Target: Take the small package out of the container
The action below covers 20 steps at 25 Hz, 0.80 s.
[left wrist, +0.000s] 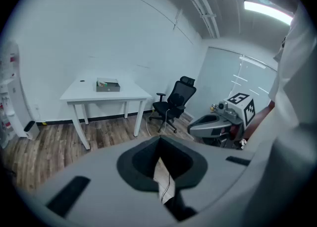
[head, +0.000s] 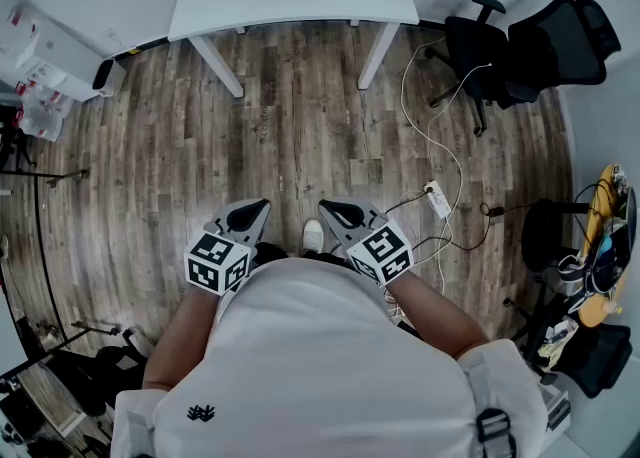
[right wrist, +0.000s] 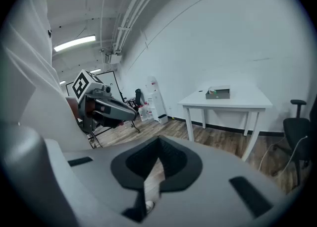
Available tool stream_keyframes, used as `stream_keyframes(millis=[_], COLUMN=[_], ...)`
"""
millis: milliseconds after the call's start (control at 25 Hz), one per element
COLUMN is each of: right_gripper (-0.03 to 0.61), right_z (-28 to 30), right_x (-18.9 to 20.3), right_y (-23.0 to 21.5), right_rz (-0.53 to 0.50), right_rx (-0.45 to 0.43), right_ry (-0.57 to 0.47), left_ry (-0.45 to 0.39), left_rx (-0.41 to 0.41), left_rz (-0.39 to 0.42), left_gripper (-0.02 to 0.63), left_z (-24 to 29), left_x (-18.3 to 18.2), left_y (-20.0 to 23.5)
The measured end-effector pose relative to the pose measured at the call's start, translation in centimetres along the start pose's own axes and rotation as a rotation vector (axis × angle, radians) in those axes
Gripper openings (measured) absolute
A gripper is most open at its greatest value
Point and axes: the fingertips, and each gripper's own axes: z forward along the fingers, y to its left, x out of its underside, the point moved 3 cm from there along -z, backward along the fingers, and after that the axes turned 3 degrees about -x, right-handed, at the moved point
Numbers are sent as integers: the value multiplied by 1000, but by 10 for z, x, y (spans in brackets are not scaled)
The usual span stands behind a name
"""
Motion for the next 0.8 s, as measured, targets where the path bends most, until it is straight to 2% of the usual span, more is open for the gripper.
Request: stream_keyframes(millis=[280, 560, 680, 800], right_gripper=[6, 6, 6, 9], right_z=[0, 6, 16, 27], right_x=[-6, -12, -23, -37], right_y=[-17, -41, -53, -70], right_rz=[-6, 46, 41, 25], right_rx=[-6, 5, 10, 55], right_ry=[13, -7, -24, -25], left_ry=[-11, -18, -26, -33], left_rx=[-12, 6, 13, 32], left_rz=[-8, 15, 15, -9], left_gripper=[6, 6, 6, 6], left_z=[16, 35, 46, 60], left_x=[-19, -42, -49, -57], left_y=[8, 14, 28, 54])
